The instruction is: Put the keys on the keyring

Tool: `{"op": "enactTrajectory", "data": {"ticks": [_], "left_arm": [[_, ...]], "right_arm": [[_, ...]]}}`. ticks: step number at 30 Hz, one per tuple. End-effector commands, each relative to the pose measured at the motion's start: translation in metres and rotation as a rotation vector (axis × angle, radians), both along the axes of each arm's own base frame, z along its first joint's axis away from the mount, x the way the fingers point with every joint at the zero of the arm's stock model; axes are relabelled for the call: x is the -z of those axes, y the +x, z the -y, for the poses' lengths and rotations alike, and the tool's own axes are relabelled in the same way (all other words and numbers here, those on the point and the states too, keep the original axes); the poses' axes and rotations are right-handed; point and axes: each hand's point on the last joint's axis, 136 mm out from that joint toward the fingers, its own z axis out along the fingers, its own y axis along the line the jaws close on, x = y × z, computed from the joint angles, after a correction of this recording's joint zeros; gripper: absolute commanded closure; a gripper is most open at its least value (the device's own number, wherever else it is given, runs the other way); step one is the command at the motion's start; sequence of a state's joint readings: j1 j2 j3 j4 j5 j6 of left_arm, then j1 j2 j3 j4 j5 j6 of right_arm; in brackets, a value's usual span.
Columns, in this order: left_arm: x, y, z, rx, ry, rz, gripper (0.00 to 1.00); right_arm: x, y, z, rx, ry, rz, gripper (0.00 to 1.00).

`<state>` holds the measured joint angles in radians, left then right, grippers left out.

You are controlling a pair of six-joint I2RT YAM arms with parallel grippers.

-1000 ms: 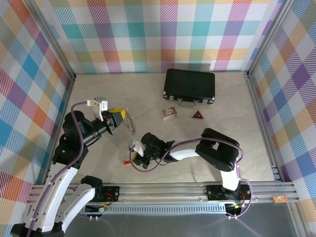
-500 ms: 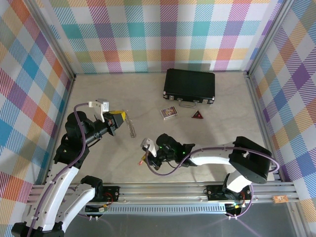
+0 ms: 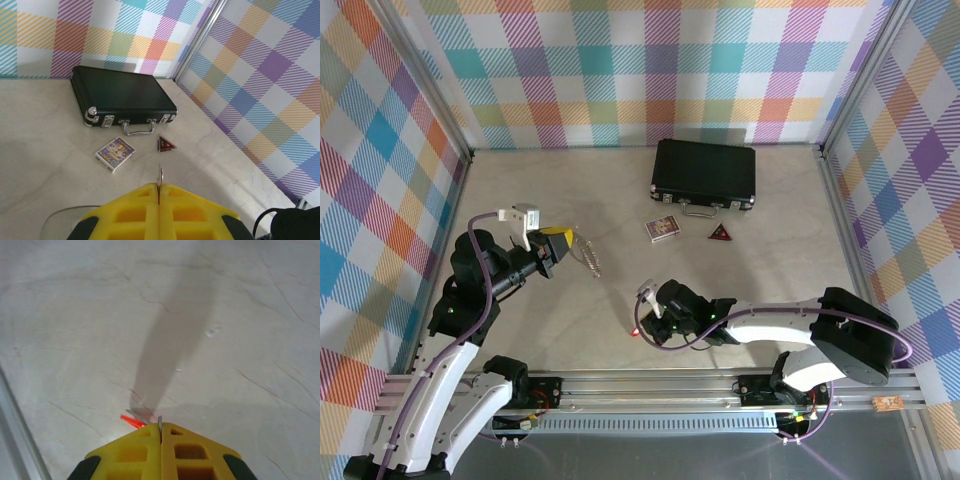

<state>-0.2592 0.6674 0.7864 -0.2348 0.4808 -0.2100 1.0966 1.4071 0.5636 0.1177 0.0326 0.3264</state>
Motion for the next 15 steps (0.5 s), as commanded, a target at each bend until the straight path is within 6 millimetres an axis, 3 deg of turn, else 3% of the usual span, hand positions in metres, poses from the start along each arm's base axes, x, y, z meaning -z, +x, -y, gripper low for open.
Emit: {"op": "enactTrajectory", "data": {"ticks": [1, 10, 15], "left_arm": [[0.003, 0.002, -0.002, -0.005, -0.008, 0.005, 1.0], [0.004, 0.001, -0.001, 0.004, -0.014, 0.01, 1.0], [0.004, 0.001, 0.0, 0.008, -0.018, 0.008, 1.0]], "right_arm": [[0.0, 0.006, 0.01, 0.09, -0.03, -0.036, 1.0], [0.009, 0.005, 0.019, 0.134, -0.082, -0.111, 0.99], [0.003, 0.003, 0.026, 0.164, -0.065, -0.161, 0.87]]}}
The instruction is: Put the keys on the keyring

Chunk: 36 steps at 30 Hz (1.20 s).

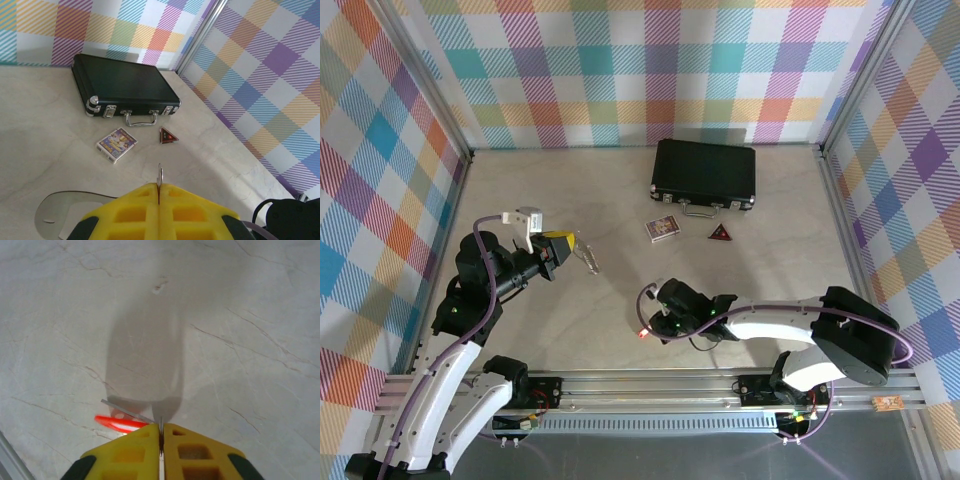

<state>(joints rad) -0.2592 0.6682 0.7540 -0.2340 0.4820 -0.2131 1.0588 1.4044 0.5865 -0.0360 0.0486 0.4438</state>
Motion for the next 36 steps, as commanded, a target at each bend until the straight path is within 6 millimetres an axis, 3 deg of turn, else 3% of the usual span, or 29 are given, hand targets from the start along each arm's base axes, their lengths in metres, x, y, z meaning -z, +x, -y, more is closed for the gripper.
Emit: {"op": "enactTrajectory", "data": {"ticks": [1, 8, 14, 20, 26, 36], "left_arm": [[-0.012, 0.0, 0.0, 0.009, -0.026, 0.042, 1.0], [-0.009, 0.0, 0.002, 0.02, -0.032, 0.034, 1.0], [-0.011, -0.002, 0.004, 0.037, -0.039, 0.036, 1.0], [-0.011, -0.003, 0.005, 0.044, -0.038, 0.034, 1.0], [-0.005, 0.001, 0.005, 0.038, -0.033, 0.013, 1.0], [0.002, 0.011, 0.007, 0.031, -0.04, -0.012, 1.0]], "right_arm": [[-0.016, -0.002, 0.003, 0.036, 0.028, -0.045, 0.84], [-0.049, 0.0, 0.025, 0.071, 0.055, -0.079, 0.63], [-0.062, 0.001, 0.031, -0.017, 0.022, -0.134, 0.52], [-0.06, 0.001, 0.023, -0.185, -0.066, -0.17, 0.47], [-0.053, 0.002, 0.014, -0.268, -0.096, -0.19, 0.35], [-0.027, 0.009, -0.006, -0.291, -0.103, -0.25, 0.37]]}}
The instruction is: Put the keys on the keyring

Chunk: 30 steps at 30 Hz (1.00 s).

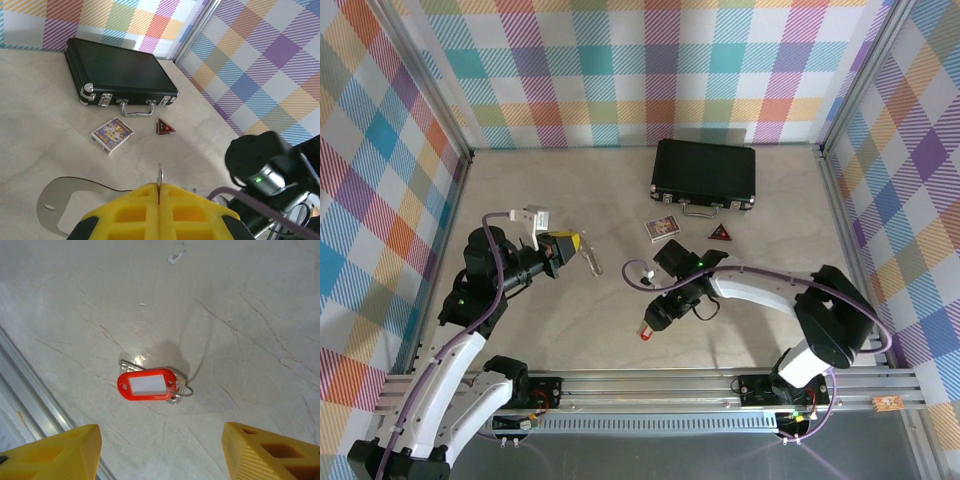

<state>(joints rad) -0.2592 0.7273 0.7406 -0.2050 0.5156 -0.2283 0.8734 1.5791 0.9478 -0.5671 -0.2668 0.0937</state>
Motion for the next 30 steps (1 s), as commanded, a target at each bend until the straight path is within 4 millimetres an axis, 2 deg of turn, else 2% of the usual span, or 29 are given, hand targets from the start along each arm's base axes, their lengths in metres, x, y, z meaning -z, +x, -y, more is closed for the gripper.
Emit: {"op": "enactTrajectory", "data": {"ticks": [1, 11, 21, 30], "left_arm": [[-0.011, 0.003, 0.0, 0.001, -0.032, 0.042, 1.0], [-0.011, 0.006, 0.0, -0.001, -0.029, 0.041, 1.0], [-0.013, 0.005, -0.001, -0.002, -0.03, 0.05, 1.0], [-0.012, 0.004, -0.002, -0.009, -0.027, 0.052, 1.0]], "right_arm": [[-0.007, 0.006, -0.017, -0.019, 0.049, -0.011, 0.38], [0.009, 0.006, -0.023, -0.01, 0.03, -0.064, 0.46], [0.012, -0.004, -0.024, -0.028, 0.013, -0.083, 0.48], [0.008, -0.014, -0.038, -0.055, 0.036, -0.094, 0.49]]}}
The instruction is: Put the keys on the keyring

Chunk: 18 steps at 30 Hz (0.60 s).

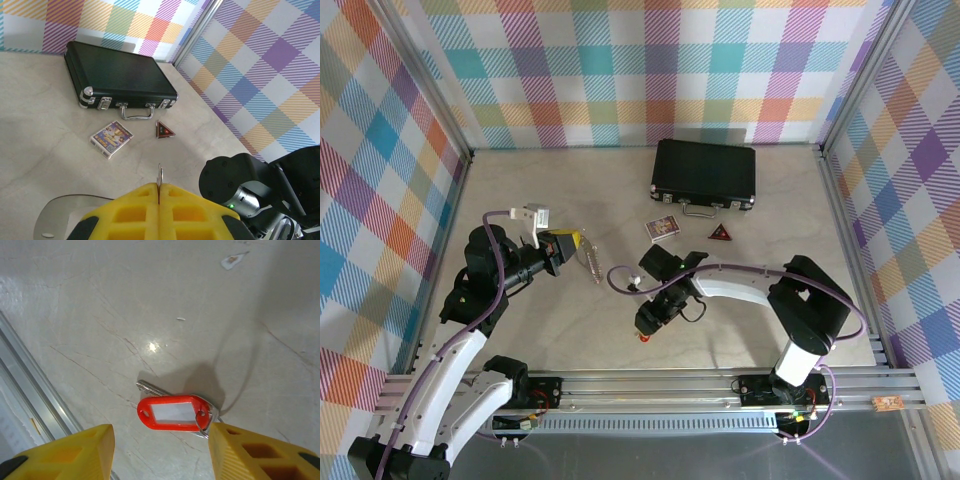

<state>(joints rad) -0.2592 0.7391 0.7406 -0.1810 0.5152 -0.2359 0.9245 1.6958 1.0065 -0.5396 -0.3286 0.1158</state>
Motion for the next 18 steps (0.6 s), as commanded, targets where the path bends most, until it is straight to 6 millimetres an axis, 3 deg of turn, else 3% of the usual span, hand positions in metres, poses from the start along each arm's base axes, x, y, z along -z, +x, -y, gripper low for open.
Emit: {"op": "enactTrajectory", "data": {"ticks": [1, 9, 18], "left_arm": [[-0.011, 0.0, -0.003, -0.006, -0.018, 0.049, 1.0], [-0.011, 0.0, -0.003, -0.006, -0.022, 0.052, 1.0], [-0.011, -0.002, -0.003, -0.003, -0.027, 0.053, 1.0]], "right_arm": [[-0.005, -0.003, -0.012, -0.008, 0.029, -0.023, 0.49], [-0.018, -0.007, -0.018, -0.015, 0.084, -0.019, 0.49], [-0.019, 0.001, 0.005, 0.062, 0.068, 0.053, 0.46]]}}
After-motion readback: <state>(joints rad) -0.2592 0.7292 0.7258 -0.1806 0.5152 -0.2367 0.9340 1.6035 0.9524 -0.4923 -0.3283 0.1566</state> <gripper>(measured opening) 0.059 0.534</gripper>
